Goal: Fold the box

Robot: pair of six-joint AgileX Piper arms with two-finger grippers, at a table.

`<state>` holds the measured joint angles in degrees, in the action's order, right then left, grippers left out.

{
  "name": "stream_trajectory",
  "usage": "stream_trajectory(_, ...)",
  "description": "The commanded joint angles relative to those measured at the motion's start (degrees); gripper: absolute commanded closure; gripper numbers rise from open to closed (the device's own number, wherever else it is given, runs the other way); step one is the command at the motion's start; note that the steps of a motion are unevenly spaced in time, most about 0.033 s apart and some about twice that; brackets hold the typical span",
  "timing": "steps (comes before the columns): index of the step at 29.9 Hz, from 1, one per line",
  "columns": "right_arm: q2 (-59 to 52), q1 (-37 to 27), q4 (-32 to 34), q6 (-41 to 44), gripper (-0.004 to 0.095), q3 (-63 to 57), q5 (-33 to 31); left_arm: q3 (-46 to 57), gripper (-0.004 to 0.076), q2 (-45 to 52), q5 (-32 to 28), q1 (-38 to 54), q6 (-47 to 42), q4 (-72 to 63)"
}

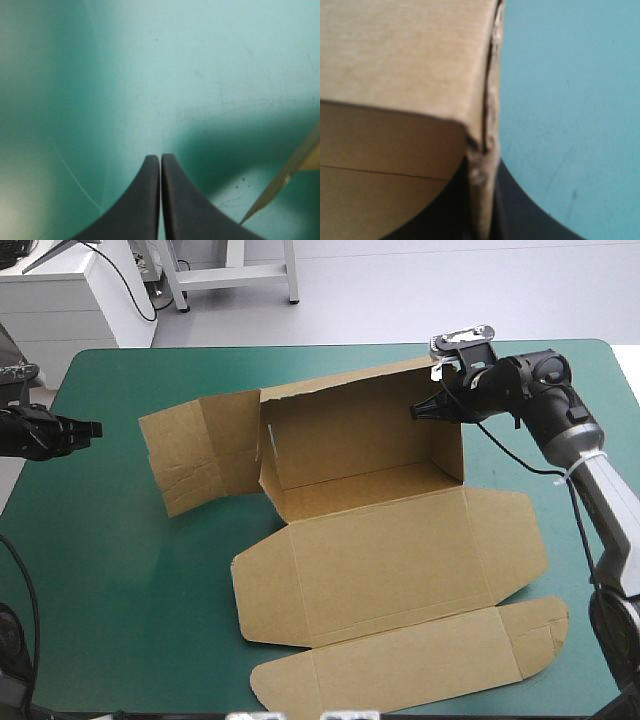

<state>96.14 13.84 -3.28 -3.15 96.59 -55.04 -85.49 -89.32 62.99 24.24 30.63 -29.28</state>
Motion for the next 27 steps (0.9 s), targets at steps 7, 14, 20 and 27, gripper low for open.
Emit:
stream_trajectory(7, 2.71, -0.35, -1.52, 6.26, 0.0921, 8.73, -16.38, -1.60, 0.0731, 2.42, -0.55, -0.12, -0.72, -4.29)
stream_trajectory(14, 5.22, -0.73, 0.13, 8.95, 0.0921, 8.73, -16.38, -1.60, 0.0731, 2.42, -0.48, -0.12, -0.72, -7.03)
stream_trajectory(20, 9.40, -0.73, 0.10, 8.79, 0.0921, 8.83, -16.38, -1.60, 0.0731, 2.42, -1.20, -0.12, -0.72, -7.59)
stream_trajectory(27, 12.93, -0.73, 0.94, 9.38, 0.0921, 9.13, -15.78, -1.60, 0.0731, 2.42, -0.34, -0.12, -0.72, -7.07)
